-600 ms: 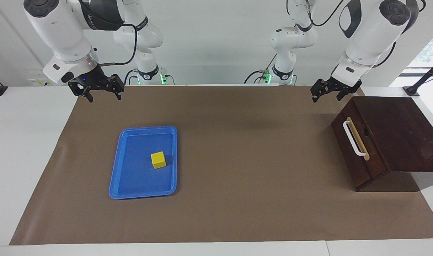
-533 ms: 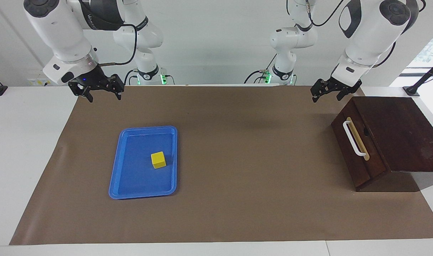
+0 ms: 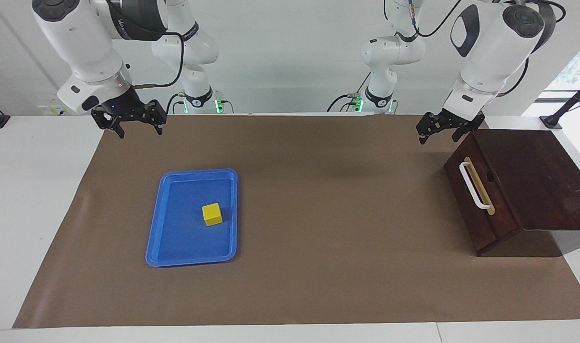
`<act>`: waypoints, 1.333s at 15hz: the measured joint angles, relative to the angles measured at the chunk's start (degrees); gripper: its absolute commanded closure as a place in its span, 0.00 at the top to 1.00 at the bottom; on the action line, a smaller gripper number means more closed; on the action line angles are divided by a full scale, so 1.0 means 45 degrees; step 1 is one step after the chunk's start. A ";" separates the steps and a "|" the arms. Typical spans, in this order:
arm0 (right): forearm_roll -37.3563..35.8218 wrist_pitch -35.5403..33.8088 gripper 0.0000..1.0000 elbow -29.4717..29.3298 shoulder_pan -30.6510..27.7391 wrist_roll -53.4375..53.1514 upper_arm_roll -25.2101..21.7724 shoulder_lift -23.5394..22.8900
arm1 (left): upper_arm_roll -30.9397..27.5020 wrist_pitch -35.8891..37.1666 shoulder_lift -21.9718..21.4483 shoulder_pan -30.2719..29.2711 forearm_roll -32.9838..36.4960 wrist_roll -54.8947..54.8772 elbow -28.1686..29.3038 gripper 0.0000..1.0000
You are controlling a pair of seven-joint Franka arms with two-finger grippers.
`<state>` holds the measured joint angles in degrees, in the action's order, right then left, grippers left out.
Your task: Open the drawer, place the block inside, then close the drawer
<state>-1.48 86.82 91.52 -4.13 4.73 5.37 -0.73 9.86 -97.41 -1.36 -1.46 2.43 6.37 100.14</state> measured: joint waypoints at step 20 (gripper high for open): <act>0.6859 0.4483 1.00 0.3039 -0.0418 -1.1392 -0.0152 -0.3535 | -0.0056 -0.7519 0.2355 -0.1449 0.4765 -0.2029 0.3360 1.00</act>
<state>29.39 107.00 105.20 -6.01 -46.54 4.68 -16.63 9.61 -131.24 9.24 -7.98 23.87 -2.76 115.26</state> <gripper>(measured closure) 0.000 0.000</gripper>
